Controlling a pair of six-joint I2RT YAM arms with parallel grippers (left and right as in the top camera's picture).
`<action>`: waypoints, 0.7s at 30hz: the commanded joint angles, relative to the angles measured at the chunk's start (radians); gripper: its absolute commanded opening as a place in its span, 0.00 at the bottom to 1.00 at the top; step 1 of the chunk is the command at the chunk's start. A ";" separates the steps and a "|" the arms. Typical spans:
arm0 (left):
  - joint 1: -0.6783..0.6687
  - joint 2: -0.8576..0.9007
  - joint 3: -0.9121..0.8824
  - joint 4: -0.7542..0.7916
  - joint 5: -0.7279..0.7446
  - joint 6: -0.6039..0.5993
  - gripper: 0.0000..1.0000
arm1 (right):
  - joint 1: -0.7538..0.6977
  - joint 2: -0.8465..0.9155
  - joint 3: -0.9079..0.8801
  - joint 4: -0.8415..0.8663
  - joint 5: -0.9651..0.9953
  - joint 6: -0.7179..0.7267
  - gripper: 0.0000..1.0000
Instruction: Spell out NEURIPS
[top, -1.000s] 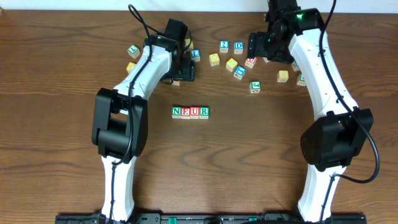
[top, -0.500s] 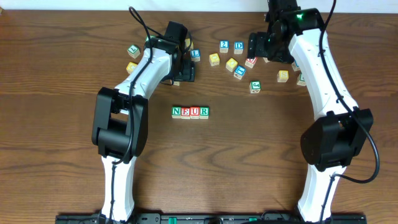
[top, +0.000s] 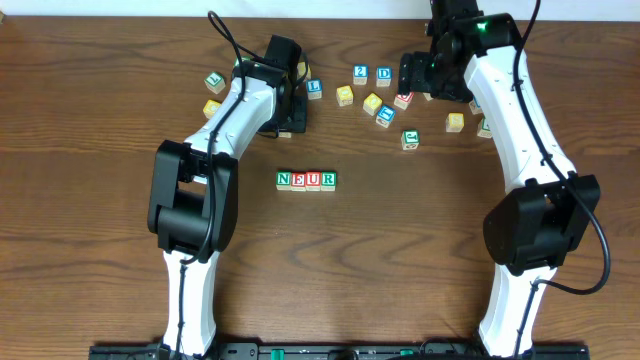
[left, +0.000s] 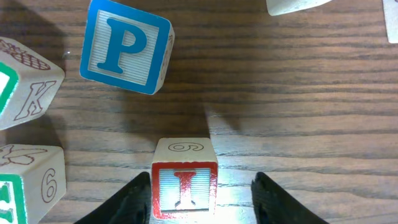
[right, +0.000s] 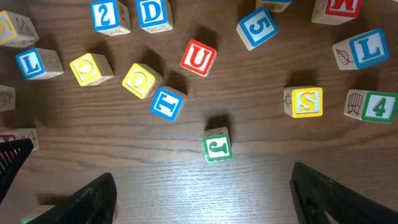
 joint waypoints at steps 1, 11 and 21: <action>-0.001 0.019 -0.017 -0.006 -0.002 0.000 0.48 | -0.004 0.008 0.011 -0.005 0.012 -0.011 0.85; -0.007 0.019 -0.019 -0.017 -0.002 -0.001 0.39 | -0.004 0.008 0.011 -0.008 0.013 -0.011 0.85; -0.081 0.019 -0.019 -0.021 -0.002 0.000 0.39 | -0.004 0.008 0.011 -0.008 0.013 -0.012 0.85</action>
